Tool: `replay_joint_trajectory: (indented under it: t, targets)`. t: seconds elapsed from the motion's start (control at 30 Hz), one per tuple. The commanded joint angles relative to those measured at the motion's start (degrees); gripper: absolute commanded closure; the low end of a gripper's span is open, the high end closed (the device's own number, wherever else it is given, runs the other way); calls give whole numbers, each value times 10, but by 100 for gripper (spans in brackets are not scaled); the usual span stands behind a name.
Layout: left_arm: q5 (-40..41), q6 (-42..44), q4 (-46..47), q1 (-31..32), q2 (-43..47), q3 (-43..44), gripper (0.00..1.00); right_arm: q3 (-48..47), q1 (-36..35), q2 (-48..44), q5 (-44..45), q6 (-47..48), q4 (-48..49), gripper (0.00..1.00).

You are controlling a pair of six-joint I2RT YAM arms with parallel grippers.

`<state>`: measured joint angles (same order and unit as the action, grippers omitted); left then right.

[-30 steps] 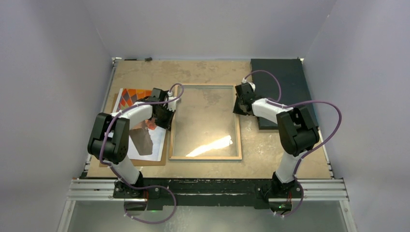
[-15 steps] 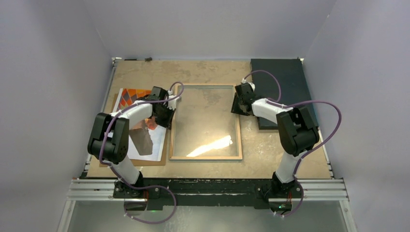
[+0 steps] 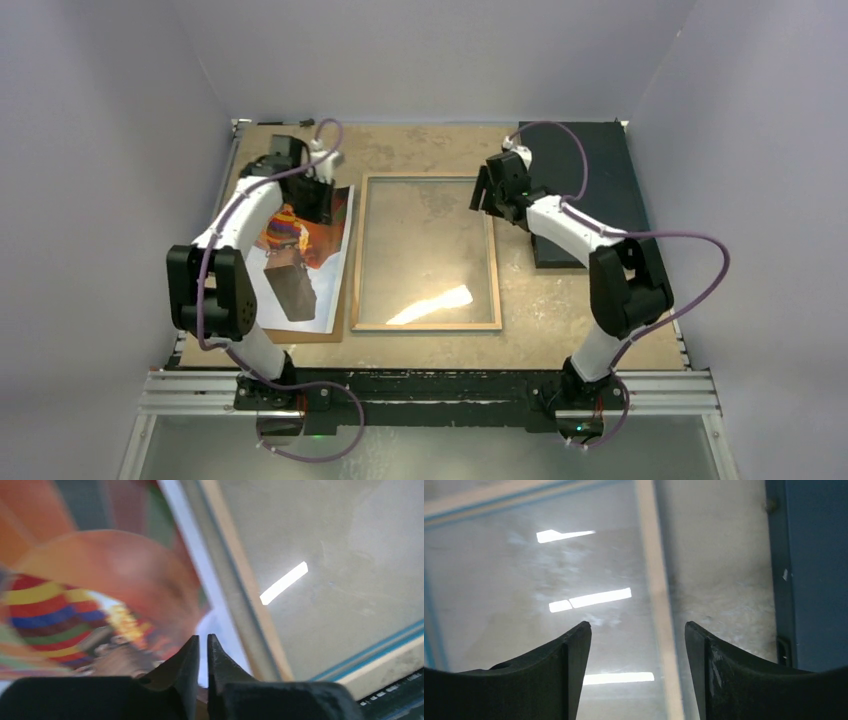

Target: Put the photo into the frame

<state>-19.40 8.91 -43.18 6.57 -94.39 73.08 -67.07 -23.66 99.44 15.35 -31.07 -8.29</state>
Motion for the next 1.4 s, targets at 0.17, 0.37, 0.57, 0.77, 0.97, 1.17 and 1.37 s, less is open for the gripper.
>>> replay_joint_trajectory:
  t: [0.17, 0.37, 0.57, 0.77, 0.97, 1.17, 1.37]
  targets:
    - [80, 120, -93, -231, -52, 160, 60, -237, -221, 59, 5, -44, -31, 24]
    - [130, 160, -62, -324, -55, 146, 52, -447, -317, 237, -50, -50, -65, 22]
    - [183, 202, 4, -353, -37, 66, 68, -572, -334, 359, -110, -70, -88, 21]
    - [234, 217, 92, -355, -30, -22, 87, -576, -336, 394, -137, -103, -90, 20]
    - [237, 226, 134, -355, -42, -59, 100, -537, -333, 392, -121, -112, -97, 20]
    - [229, 225, 154, -353, -55, -78, 100, -484, -323, 371, -98, -120, -89, 19]
    - [235, 226, 184, -349, -60, -108, 100, -445, -310, 353, -95, -130, -78, 19]
